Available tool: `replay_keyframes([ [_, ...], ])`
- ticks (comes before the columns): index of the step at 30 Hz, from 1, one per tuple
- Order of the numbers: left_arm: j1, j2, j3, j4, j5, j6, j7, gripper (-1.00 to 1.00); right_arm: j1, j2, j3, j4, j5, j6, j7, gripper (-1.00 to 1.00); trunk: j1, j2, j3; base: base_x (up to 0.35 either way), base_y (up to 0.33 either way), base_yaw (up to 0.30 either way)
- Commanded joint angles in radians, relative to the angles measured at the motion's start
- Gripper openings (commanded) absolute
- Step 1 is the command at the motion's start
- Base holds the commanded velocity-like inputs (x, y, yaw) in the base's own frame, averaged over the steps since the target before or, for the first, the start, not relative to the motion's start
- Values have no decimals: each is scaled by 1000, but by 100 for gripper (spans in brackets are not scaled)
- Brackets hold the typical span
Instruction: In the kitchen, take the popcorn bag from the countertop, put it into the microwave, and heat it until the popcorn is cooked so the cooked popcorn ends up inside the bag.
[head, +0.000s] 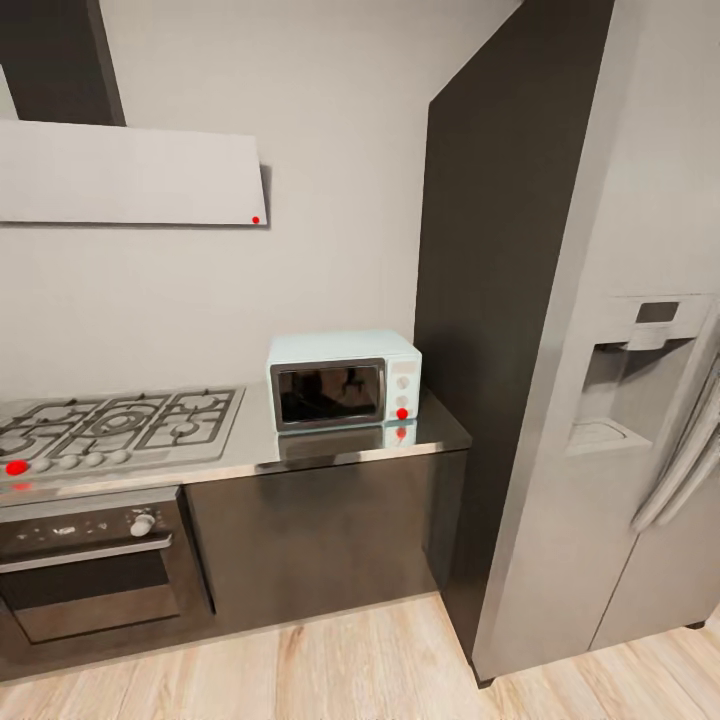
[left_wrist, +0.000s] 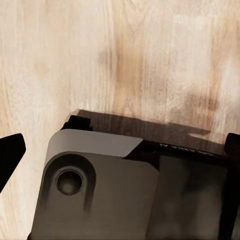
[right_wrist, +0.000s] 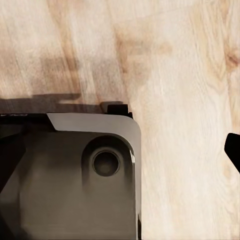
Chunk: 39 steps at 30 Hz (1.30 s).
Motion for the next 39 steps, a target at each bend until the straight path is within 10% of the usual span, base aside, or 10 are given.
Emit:
replay_keyframes([
  [1,-1,0,-8,1,9,-3,0,100,-2,-1,-9,3,8,-6,2,100,0,-1,-1,0,0,0],
  [39,-1,-2,-9,1,9,-3,1,100,-2,5,-9,3,8,-5,1,100,0,-1,-1,0,0,199],
])
